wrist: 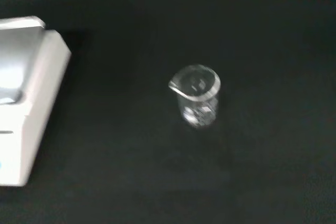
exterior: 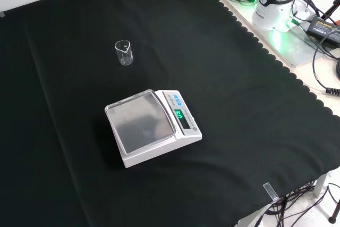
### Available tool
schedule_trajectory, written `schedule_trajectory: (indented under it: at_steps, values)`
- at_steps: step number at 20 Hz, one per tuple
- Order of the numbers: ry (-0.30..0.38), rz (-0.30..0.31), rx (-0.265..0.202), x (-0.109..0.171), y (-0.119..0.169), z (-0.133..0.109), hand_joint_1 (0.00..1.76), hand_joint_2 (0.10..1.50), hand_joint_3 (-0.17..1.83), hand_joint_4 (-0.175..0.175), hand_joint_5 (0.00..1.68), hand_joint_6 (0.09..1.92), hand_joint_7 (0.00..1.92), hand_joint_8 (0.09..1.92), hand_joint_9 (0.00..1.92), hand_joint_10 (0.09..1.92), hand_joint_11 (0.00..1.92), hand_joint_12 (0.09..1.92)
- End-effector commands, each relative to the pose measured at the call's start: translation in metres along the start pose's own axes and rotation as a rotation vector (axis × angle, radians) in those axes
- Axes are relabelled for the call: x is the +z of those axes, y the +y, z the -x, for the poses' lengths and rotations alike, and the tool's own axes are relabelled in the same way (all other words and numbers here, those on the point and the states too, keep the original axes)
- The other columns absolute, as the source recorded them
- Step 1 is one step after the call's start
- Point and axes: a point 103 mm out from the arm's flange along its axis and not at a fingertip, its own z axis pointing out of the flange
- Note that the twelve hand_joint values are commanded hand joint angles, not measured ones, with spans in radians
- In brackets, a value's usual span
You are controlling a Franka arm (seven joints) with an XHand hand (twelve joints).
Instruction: Pick up the beaker.
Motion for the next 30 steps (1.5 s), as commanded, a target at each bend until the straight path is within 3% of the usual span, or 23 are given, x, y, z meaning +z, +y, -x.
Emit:
schedule_trajectory:
  at_steps: [1, 9, 14, 20, 30]
  values:
    - [0.131, -0.036, -0.037, 0.036, 0.085, 0.052, 0.43, 0.58, 0.02, -0.053, 0.00, 0.09, 0.00, 0.09, 0.00, 0.69, 0.10, 1.60]
    - [0.131, -0.147, -0.033, 0.075, 0.120, 0.046, 0.41, 0.57, 0.01, -0.067, 0.02, 0.09, 0.00, 0.09, 0.00, 0.62, 0.07, 1.61]
    - [0.142, -0.181, -0.029, 0.098, 0.138, 0.041, 0.40, 0.57, 0.01, -0.071, 0.05, 0.09, 0.00, 0.09, 0.00, 0.58, 0.05, 1.62]
    - [0.175, -0.204, -0.033, 0.115, 0.148, 0.037, 0.40, 0.57, 0.01, -0.074, 0.06, 0.09, 0.00, 0.09, 0.00, 0.58, 0.04, 1.62]
    - [0.189, -0.293, -0.063, 0.147, 0.150, 0.018, 0.41, 0.57, 0.01, -0.075, 0.07, 0.09, 0.00, 0.09, 0.00, 0.59, 0.03, 1.62]
